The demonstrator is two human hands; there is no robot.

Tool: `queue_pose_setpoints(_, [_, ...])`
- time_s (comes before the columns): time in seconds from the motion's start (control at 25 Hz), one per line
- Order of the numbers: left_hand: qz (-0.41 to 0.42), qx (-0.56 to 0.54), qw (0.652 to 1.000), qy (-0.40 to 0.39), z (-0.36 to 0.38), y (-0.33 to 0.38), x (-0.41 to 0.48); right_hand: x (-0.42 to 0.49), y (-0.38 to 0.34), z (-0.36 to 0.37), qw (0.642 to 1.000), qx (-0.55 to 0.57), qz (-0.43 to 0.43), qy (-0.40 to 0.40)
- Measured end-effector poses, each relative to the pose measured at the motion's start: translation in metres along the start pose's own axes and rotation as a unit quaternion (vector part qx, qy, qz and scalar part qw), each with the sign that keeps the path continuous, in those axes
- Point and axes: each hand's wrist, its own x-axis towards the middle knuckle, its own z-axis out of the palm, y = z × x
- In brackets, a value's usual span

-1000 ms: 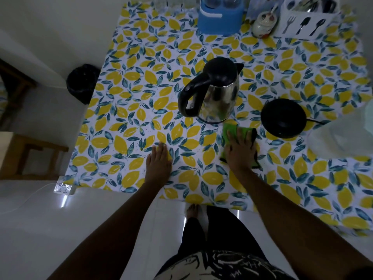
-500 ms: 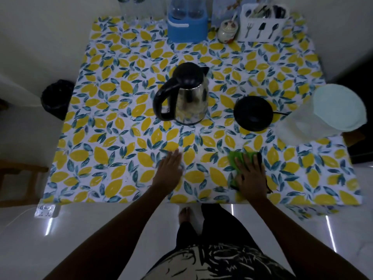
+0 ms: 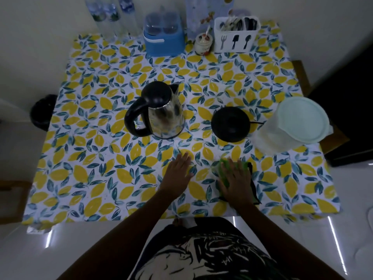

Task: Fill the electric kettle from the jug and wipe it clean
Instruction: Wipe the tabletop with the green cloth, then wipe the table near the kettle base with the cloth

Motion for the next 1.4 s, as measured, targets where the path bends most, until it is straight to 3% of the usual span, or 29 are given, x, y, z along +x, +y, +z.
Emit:
queue_pose_setpoints(0.2, [0.013,0.000,0.984,0.177,-0.044,-0.004,-0.002,0.058,-0.051,-0.032,0.985,0.119,-0.091,0.087])
queue_pose_setpoints(0.4, [0.022,-0.023,0.942,0.335,-0.106,-0.031,0.005,0.134,-0.113,-0.078,0.970,0.109,-0.167,0.136])
queue_pose_setpoints(0.52, [-0.031,-0.032,0.920,0.389,-0.146,-0.050,0.014,0.175,-0.151,-0.103,0.970,0.080,-0.194,0.119])
queue_pose_setpoints(0.64, [-0.098,-0.093,0.930,0.342,-0.168,-0.067,0.023,0.201,-0.182,-0.114,0.973,0.058,-0.211,0.072])
queue_pose_setpoints(0.76, [-0.103,-0.156,0.944,0.271,-0.175,-0.081,0.031,0.209,-0.196,-0.110,0.975,0.037,-0.214,0.043])
queue_pose_setpoints(0.92, [-0.096,-0.181,0.944,0.258,-0.181,-0.091,0.039,0.205,-0.203,-0.107,0.976,0.053,-0.202,0.056])
queue_pose_setpoints(1.12, [-0.033,-0.184,0.942,0.277,-0.176,-0.080,0.035,0.187,-0.192,-0.111,0.976,0.106,-0.175,0.075])
queue_pose_setpoints(1.4, [0.068,-0.170,0.956,0.228,-0.188,-0.014,0.076,0.160,-0.131,-0.150,0.978,0.122,-0.071,0.154])
